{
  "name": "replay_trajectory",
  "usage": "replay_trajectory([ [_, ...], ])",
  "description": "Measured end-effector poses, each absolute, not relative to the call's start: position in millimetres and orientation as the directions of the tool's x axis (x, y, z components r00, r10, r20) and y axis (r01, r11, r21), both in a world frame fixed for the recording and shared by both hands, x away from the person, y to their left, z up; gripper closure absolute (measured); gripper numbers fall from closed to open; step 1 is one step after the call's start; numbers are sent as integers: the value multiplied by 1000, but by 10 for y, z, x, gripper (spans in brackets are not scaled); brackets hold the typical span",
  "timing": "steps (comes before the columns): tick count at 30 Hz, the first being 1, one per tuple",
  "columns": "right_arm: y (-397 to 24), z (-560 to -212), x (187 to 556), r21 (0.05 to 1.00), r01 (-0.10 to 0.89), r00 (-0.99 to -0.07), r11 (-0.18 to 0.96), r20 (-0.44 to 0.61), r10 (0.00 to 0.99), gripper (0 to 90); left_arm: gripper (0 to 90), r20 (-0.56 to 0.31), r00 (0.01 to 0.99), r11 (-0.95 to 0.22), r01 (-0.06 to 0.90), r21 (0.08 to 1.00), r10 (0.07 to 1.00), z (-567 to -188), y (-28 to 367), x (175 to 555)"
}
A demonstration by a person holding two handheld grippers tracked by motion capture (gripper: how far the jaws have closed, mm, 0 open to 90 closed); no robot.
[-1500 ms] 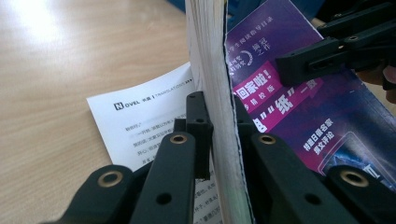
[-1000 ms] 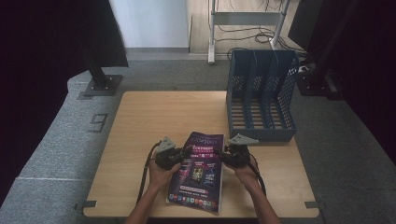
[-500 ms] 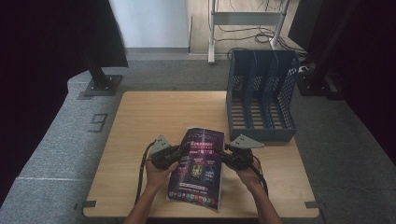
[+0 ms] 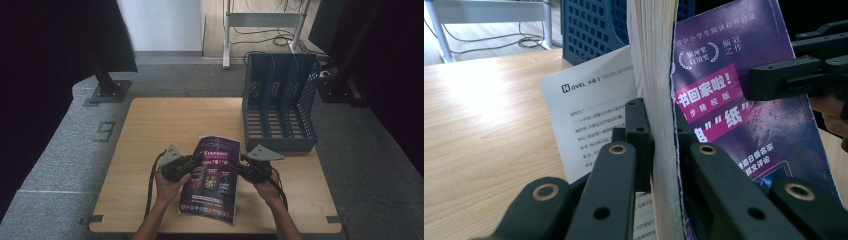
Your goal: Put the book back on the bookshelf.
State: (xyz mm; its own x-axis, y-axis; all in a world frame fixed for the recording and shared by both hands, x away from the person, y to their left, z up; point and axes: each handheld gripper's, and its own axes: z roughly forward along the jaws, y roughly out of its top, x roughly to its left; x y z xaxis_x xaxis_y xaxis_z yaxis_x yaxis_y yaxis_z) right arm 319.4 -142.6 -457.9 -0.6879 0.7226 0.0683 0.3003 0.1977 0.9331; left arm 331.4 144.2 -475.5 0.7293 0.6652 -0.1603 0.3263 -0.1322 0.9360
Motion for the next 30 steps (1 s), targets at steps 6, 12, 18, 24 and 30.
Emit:
replay_trajectory([
  [6,-1420,-4543,3155,941,277,-692,195,54,720,693,853,-156,731,-124,314,941,664,-4722,1451,3294],
  [12,-1421,-4504,3121,948,247,-695,201,28,718,695,855,-153,732,-117,304,946,663,-4673,1447,3279],
  [18,-1442,-4476,3102,954,229,-695,193,22,719,700,856,-139,735,-121,289,950,663,-4621,1419,3270],
  [24,-1468,-4392,3048,965,190,-693,183,0,721,713,857,-128,739,-115,268,957,661,-4541,1381,3308],
  [30,-1500,-4322,3000,982,129,-690,141,-14,724,740,859,-101,744,-109,227,968,660,-4374,1360,3347],
])
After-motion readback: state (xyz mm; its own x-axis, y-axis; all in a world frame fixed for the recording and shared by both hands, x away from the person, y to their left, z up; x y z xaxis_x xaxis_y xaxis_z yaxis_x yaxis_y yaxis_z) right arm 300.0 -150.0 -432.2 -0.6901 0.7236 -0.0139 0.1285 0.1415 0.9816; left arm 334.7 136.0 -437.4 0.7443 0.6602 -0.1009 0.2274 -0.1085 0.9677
